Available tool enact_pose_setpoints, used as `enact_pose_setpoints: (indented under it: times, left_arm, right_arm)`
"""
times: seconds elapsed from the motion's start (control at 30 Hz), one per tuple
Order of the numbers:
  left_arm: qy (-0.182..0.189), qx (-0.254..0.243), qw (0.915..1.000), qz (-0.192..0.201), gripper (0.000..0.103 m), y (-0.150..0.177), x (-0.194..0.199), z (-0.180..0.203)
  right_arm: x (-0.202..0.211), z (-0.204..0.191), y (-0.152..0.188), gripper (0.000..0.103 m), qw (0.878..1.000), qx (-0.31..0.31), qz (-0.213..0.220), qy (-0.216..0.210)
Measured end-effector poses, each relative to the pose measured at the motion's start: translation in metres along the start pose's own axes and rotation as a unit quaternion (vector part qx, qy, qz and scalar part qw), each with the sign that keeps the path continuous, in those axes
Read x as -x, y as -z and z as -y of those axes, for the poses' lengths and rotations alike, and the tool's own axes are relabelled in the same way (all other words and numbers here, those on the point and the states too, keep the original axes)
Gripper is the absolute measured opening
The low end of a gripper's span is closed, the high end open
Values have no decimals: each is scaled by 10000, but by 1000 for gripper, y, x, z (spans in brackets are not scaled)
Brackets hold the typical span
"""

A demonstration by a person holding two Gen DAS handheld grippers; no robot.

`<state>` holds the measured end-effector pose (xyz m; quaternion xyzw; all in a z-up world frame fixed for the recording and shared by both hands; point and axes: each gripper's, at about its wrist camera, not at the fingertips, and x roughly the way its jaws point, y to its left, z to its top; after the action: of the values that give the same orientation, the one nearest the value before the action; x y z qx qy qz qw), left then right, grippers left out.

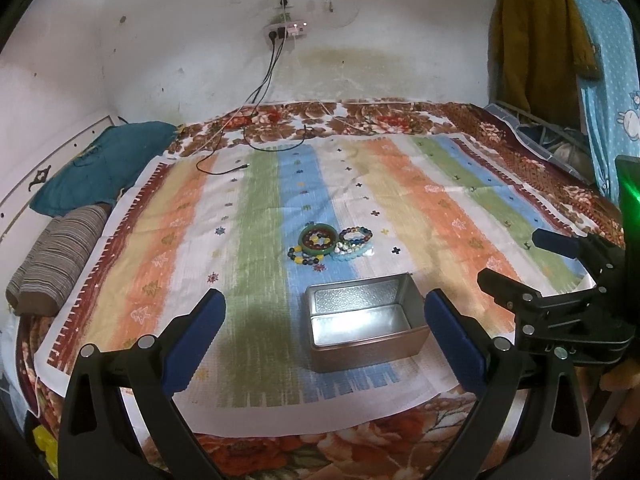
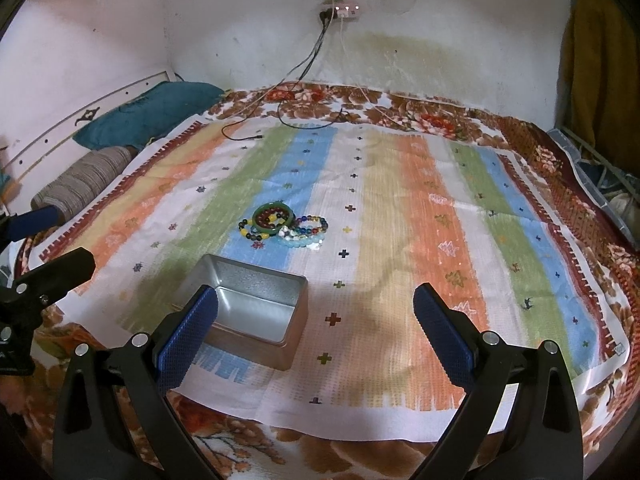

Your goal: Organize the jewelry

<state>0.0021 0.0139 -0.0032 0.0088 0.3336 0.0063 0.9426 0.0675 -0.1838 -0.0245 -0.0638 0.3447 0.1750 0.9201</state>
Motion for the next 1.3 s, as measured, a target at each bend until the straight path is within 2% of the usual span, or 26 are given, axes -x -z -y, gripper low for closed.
enact_pose_setpoints:
  times: [0.17,0.2,0.33,0.43,0.7,0.9,1.2,1.3]
  left_arm:
    - [-3,5,10000,27,98,0,1,-3]
    - [9,10,10000,11,98,0,1,-4]
    - [15,-62,10000,-12,98,3,1,3]
    - [-89,-82,9999,-22,98,3,-1,5]
    - [-103,96,9996,-225,98,0,-12,2]
    - [-270,155,9989,-357,98,-10,-26,-3]
    - [-174,203,9983,-524,98,-26,-44,-11]
    - [-290,213,9980,-515,98,-33,-51,-13]
  right_arm:
    - [0,4,1,99,10000,-31,18,-29]
    - [1,-11,-1,99,10000,18,8,4]
    - [0,-9,-1,99,10000,-16,15,-6]
    - [0,-9,-2,99,10000,-22,11,-14]
    - [-8,-9,-7,99,9999,-44,-108,-45]
    - [-17,-6,-16,99,9998,-62,-173,-28]
    - [-29,2,-27,99,9995,-169,-274,-53]
    - [-35,7,-34,99,9993,-218,-302,-62]
